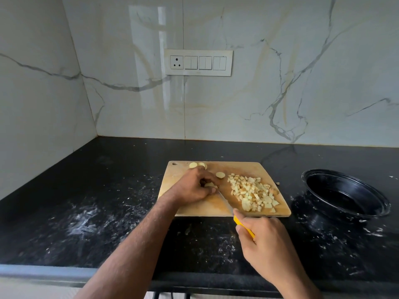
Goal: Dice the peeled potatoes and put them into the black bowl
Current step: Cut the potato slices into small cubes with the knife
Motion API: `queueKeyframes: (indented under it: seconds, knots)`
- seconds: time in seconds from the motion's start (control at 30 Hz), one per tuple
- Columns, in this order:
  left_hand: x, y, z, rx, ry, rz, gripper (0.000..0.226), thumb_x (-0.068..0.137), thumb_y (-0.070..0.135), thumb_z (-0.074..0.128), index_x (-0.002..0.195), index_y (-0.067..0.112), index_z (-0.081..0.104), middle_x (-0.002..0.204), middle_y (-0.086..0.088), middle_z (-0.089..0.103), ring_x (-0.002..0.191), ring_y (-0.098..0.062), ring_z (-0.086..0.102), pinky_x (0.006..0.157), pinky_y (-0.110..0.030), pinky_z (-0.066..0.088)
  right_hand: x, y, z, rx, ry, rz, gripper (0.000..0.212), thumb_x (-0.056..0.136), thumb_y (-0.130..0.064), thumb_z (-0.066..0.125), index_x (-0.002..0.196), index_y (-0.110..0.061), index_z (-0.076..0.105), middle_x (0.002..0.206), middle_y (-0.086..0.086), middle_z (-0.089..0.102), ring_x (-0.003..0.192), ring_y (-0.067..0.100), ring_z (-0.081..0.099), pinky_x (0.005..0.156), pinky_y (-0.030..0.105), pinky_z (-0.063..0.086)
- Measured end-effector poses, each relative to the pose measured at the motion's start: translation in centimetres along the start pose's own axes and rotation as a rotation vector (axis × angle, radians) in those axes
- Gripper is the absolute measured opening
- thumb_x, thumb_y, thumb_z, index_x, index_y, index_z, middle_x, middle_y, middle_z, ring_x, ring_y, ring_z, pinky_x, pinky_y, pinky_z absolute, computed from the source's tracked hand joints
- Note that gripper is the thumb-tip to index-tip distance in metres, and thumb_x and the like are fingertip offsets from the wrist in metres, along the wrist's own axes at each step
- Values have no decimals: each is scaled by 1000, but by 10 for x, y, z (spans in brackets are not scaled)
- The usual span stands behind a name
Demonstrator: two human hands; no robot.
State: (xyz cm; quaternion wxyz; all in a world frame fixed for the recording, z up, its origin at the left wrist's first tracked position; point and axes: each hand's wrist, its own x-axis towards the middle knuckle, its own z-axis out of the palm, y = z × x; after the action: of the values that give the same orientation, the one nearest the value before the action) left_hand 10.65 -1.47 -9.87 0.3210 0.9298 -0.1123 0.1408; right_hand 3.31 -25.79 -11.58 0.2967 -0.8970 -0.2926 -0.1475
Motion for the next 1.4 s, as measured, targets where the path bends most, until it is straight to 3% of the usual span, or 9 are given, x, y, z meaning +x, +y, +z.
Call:
queueKeyframes:
  seconds: [0.1, 0.27, 0.4, 0.57, 0.7, 1.0, 1.17, 1.3, 1.4]
  knots:
    - [0, 0, 0, -23, 11, 1, 20, 83, 16, 79, 100, 27, 79, 92, 23, 60, 87, 2, 56, 77, -8, 40, -5, -1, -3, 91, 76, 21, 33, 89, -19, 71, 122, -22, 71, 62, -19, 65, 49, 2, 54, 44, 9, 37]
    - [-2, 1, -1, -157, 61, -60, 39, 76, 13, 86, 109, 25, 70, 89, 14, 66, 82, -2, 59, 72, -13, 48, 13, -8, 2, 20, 95, 16, 35, 91, -20, 66, 126, -21, 69, 57, -7, 65, 40, 12, 38, 42, 12, 23]
    - [-3, 2, -3, -156, 95, -83, 56, 69, 17, 91, 117, 22, 61, 83, 4, 61, 75, -7, 57, 67, -15, 48, 25, -13, 12, -31, 32, 7, 36, 93, -25, 61, 129, -24, 67, 64, -5, 70, 40, 8, 37, 46, 17, 35]
    - [-3, 2, -6, -141, 103, -103, 54, 66, 18, 93, 112, 18, 66, 83, 2, 65, 75, -10, 62, 67, -16, 52, 23, -12, 14, -58, 5, -5, 37, 95, -27, 60, 131, -26, 64, 61, -6, 68, 43, 8, 41, 49, 20, 46]
    - [-3, 2, -7, -115, 124, -114, 49, 65, 15, 92, 108, 15, 68, 84, 0, 69, 78, -16, 67, 70, -23, 57, 24, -13, 15, -83, 1, -29, 36, 94, -26, 62, 130, -24, 65, 61, -8, 69, 35, 6, 36, 45, 3, 23]
    - [-4, 5, -8, -150, 100, -115, 49, 68, 9, 92, 111, 13, 69, 90, -5, 71, 84, -17, 67, 76, -26, 57, 34, -15, 12, -72, -70, 0, 31, 100, -26, 52, 125, -21, 69, 83, -7, 76, 44, 12, 52, 38, 18, 37]
    - [-4, 6, -8, -97, 47, -54, 36, 75, 8, 85, 108, 20, 77, 83, 13, 68, 75, 1, 58, 72, -14, 49, 46, -20, 20, -160, -73, 1, 34, 101, -31, 50, 130, -23, 65, 70, -7, 68, 45, 12, 49, 44, 16, 35]
    - [-3, 6, -7, -17, -13, 15, 27, 81, 6, 77, 104, 21, 80, 94, 19, 69, 89, 10, 58, 80, -5, 39, 41, -19, 20, -164, -68, -3, 39, 101, -29, 49, 139, -28, 58, 73, -7, 70, 45, 12, 47, 43, 16, 34]
    - [-3, 6, -8, 1, -12, 30, 25, 83, 5, 76, 104, 18, 80, 88, 31, 58, 87, 21, 51, 74, 4, 31, 32, -17, 18, -163, -67, -6, 40, 100, -30, 49, 139, -29, 58, 73, -7, 71, 42, 13, 44, 41, 17, 32]
